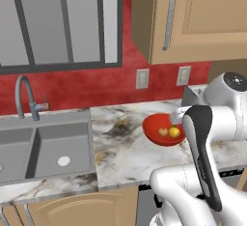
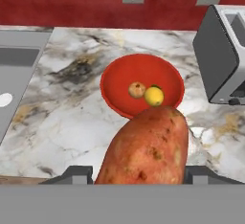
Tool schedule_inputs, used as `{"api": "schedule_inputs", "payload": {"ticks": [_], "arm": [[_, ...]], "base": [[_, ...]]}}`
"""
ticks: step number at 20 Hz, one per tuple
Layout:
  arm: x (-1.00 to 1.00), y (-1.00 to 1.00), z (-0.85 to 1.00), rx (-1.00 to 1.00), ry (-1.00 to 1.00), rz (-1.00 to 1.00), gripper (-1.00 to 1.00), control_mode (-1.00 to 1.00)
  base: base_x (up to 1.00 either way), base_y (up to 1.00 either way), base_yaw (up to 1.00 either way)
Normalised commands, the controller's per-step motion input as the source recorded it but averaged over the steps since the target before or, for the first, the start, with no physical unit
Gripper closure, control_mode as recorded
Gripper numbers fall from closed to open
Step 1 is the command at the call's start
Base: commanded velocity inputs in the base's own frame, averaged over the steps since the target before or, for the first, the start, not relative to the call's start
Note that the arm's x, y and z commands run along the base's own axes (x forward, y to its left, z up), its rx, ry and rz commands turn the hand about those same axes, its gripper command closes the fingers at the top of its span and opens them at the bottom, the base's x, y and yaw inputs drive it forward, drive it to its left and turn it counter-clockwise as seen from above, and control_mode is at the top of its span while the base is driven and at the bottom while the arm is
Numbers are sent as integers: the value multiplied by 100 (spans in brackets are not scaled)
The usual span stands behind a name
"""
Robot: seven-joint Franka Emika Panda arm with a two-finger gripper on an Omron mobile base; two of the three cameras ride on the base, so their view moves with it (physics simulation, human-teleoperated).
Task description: Take the sweet potato, lemon, and tangerine from the freezer and place them in the bowl on the counter.
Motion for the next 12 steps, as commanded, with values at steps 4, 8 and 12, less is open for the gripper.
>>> {"api": "schedule_inputs", "payload": {"ticks": [4,8,12], "arm": [[46,-2,-32,0,0,0,100,-100],[39,-1,-55,0,0,0,100,-100],[37,-1,-60,0,0,0,100,-100]], "base": [[0,0,0],[0,0,0],[0,0,0]]}}
